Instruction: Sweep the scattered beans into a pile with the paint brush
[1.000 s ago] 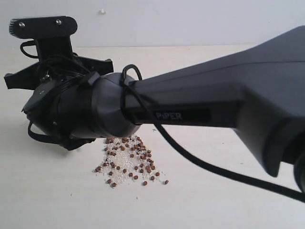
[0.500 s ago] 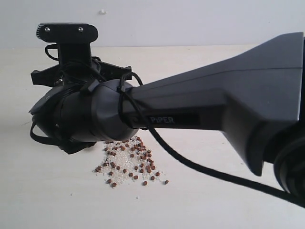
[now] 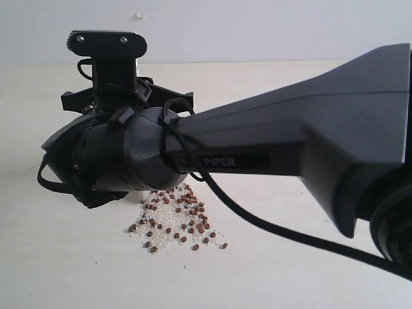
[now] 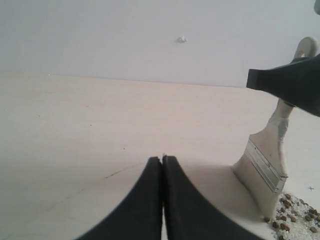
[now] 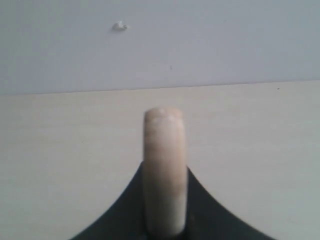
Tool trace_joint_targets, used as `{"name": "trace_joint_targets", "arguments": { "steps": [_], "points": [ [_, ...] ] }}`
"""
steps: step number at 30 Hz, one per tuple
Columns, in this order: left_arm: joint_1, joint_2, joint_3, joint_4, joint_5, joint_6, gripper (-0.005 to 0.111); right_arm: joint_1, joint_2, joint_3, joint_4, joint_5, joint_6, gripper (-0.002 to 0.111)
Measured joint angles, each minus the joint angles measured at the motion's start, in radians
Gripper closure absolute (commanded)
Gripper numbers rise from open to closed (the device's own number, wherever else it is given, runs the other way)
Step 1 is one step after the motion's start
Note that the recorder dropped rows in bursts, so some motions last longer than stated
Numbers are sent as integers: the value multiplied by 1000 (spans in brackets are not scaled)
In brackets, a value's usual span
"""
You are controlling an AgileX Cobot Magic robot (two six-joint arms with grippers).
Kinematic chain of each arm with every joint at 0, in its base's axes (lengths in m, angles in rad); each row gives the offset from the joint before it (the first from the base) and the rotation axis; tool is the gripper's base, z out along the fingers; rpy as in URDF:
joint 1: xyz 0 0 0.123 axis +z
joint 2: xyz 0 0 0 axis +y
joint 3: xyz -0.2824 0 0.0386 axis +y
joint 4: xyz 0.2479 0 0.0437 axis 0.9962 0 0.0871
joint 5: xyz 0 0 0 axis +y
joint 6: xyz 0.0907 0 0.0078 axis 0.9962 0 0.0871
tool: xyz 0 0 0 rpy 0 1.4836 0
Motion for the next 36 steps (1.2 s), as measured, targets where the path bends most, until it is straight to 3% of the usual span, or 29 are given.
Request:
{"name": "trace_joint_targets", "arguments": {
  "steps": [9, 15, 21, 25, 27, 30, 33, 36],
  "points": [
    [0, 0, 0, 0, 0, 0, 107, 4, -32, -7, -50, -84, 33, 108],
    [0, 0, 0, 0, 0, 0, 107, 4, -131, -12, -32, -297, -5, 108],
    [0, 0, 0, 0, 0, 0, 107, 6, -232, -12, 25, -479, -216, 108],
    [0, 0, 0, 0, 0, 0, 107, 4, -357, -1, 196, -765, -607, 108],
    [0, 0, 0, 0, 0, 0, 107, 2, -422, 51, 294, -849, -770, 108],
    [0, 0, 0, 0, 0, 0, 107, -62, -512, 187, 332, -927, -836, 108],
    [0, 0, 0, 0, 0, 0, 107, -195, -599, 415, 341, -1210, -849, 108],
    [0, 0, 0, 0, 0, 0, 107, -268, -628, 531, 338, -1422, -879, 108]
  ]
}}
